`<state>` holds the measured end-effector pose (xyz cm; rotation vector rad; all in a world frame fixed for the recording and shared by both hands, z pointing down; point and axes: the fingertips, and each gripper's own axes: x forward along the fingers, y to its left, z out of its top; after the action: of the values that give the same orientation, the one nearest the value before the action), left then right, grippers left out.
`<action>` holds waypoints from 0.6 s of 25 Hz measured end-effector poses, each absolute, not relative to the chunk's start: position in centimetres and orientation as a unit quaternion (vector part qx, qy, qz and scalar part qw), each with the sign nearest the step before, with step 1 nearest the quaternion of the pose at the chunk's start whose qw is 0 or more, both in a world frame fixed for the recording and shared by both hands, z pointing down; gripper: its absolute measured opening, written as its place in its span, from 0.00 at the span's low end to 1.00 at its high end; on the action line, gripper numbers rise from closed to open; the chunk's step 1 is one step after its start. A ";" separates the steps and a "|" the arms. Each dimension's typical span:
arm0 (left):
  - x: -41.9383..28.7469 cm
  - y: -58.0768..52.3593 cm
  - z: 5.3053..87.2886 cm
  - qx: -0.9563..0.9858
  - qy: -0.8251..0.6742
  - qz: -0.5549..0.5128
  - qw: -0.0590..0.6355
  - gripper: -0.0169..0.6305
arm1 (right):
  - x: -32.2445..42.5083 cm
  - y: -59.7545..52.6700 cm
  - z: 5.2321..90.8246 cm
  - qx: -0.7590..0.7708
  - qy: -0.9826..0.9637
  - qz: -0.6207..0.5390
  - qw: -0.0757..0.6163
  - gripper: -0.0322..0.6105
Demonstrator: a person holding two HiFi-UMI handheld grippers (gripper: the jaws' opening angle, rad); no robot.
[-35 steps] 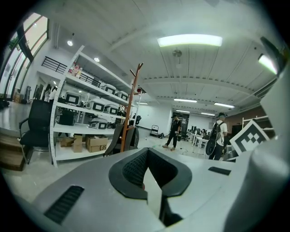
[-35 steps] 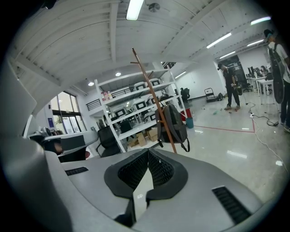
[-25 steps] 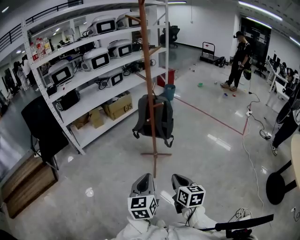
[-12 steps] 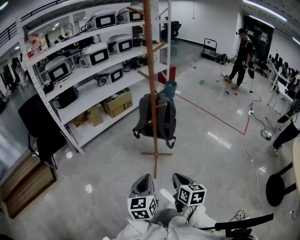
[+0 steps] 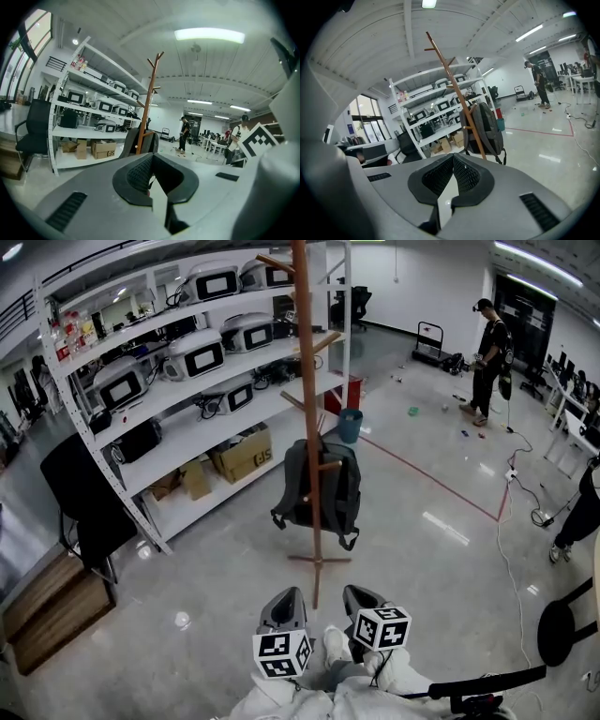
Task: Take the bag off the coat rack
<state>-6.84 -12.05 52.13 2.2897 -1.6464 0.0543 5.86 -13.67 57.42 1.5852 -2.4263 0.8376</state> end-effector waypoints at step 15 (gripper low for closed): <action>-5.5 -20.1 52.3 0.801 -0.576 0.025 0.159 0.03 | 6.9 -21.8 57.3 0.523 -0.806 0.271 0.063 0.07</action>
<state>-5.50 -20.11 52.28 2.2896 -1.6470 0.0706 6.92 -21.81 57.27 1.5792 -2.4335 0.8195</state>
